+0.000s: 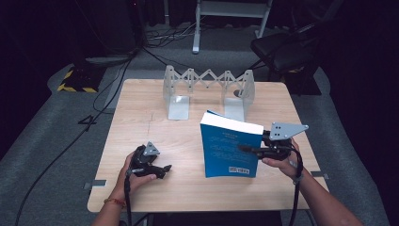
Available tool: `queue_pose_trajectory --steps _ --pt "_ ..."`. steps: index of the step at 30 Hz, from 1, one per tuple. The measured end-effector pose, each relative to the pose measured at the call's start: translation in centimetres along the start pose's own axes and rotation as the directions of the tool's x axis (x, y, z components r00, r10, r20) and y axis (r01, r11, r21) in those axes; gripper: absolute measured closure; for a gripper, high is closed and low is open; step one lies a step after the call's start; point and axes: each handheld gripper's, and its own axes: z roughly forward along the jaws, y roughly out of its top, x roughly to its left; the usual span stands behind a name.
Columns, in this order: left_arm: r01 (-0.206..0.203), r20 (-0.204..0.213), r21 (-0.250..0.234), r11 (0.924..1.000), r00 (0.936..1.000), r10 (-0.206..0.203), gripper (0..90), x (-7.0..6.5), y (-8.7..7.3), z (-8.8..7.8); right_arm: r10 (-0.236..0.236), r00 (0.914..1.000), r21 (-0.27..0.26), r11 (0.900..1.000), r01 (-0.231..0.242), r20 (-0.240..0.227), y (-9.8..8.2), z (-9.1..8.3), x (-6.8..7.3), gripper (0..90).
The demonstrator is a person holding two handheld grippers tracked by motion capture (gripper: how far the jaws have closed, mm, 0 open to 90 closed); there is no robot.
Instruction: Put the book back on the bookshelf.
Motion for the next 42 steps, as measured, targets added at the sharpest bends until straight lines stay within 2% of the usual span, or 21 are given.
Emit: queue_pose_trajectory --steps 3,6,11,18,23,27,32,34,35,39,40,41,42 --pt "-0.001 -0.019 0.001 1.0 0.9998 0.001 17.1 -0.2 -0.2 -0.1 -0.014 0.9999 -0.005 1.0 0.014 0.011 0.6 0.1 -0.1 61.4" --pt "-0.02 -0.034 -0.011 0.9997 0.9992 0.02 15.8 -0.4 -0.4 0.0 -0.02 0.9995 -0.006 1.0 0.02 0.024 1.0 0.1 -0.3 61.5" --pt "-0.006 -0.042 -0.019 0.9998 0.9991 0.005 15.6 -0.6 -0.5 0.0 -0.015 0.9991 -0.002 1.0 0.015 0.039 1.6 0.1 -1.2 61.6" --pt "-0.003 -0.043 -0.019 0.9998 0.9991 0.002 15.6 -0.6 -0.5 0.0 -0.035 0.9922 0.047 0.998 0.029 0.12 3.4 0.4 -2.8 61.8" --pt "-0.01 -0.049 -0.018 0.9998 0.9987 0.009 15.6 -0.6 -0.5 0.0 -0.028 0.9835 0.09 0.996 0.011 0.179 4.3 0.6 -4.4 61.8" --pt "-0.004 -0.042 -0.016 0.9999 0.9991 0.003 15.5 -0.6 -0.5 0.0 -0.03 0.971 0.115 0.993 0.002 0.237 5.1 0.7 -5.9 61.8" --pt "-0.002 -0.043 -0.017 0.9999 0.9991 0.002 15.4 -0.6 -0.5 0.0 -0.016 0.9485 0.118 0.993 -0.022 0.316 6.3 0.9 -7.8 61.8" --pt "-0.002 -0.043 -0.017 0.9999 0.9991 0.002 15.4 -0.6 -0.5 0.0 -0.007 0.9369 0.114 0.993 -0.035 0.35 6.7 1.1 -8.6 61.8" --pt "-0.003 -0.043 -0.017 0.9999 0.9991 0.002 15.4 -0.6 -0.5 0.0 -0.003 0.9348 0.116 0.992 -0.041 0.355 6.9 1.1 -9.0 61.8" --pt "-0.002 -0.042 -0.017 0.9999 0.9991 0.002 15.4 -0.6 -0.5 0.0 0.003 0.9128 0.119 0.991 -0.056 0.408 7.6 1.8 -10.4 61.8" --pt "-0.002 -0.042 -0.017 0.9999 0.9991 0.002 15.3 -0.6 -0.5 0.0 0.003 0.9128 0.119 0.991 -0.056 0.408 7.6 1.8 -10.4 61.8" --pt "-0.006 -0.043 -0.016 0.9999 0.9991 0.005 15.3 -0.6 -0.5 0.0 0.018 0.9021 0.114 0.991 -0.074 0.431 7.8 2.1 -11.1 61.8" --pt "-0.006 -0.043 -0.016 0.9999 0.9991 0.005 15.2 -0.6 -0.5 0.0 0.018 0.9021 0.114 0.991 -0.074 0.431 7.8 2.1 -11.1 61.8"
